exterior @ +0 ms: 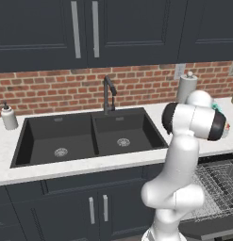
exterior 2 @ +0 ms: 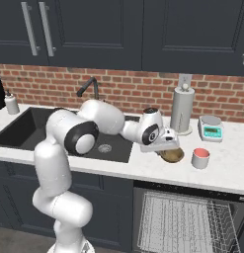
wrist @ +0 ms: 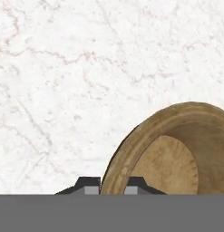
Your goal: Pick up the cup and bowl from the counter, place them in the dishwasher, and close the dishwasher door.
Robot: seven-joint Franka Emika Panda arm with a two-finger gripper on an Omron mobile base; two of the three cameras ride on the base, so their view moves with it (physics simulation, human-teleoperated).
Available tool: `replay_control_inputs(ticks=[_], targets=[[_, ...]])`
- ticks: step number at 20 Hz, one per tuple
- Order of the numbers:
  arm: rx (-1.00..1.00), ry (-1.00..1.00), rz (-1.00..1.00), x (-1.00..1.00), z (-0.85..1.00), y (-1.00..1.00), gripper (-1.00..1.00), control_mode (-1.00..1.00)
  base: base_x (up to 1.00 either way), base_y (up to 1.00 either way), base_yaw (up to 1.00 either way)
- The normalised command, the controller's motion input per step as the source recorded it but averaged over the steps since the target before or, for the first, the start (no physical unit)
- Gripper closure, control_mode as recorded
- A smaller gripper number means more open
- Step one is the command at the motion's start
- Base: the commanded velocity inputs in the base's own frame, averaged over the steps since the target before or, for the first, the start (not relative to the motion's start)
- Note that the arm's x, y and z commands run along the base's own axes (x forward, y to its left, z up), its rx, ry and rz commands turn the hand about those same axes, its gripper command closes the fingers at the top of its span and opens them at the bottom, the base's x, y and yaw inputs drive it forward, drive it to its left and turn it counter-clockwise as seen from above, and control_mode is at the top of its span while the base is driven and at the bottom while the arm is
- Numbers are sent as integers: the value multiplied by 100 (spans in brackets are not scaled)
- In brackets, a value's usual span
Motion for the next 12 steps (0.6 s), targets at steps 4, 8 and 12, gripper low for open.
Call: replay_control_inputs(ticks=[4, 8, 12], targets=[[2, -7, 0, -100, 64, 37, 100, -100, 0, 0, 0], [3, -4, 0, -100, 95, 26, 100, -100, 0, 0, 0], [0, 0, 0, -100, 100, 26, 100, -100, 0, 0, 0]])
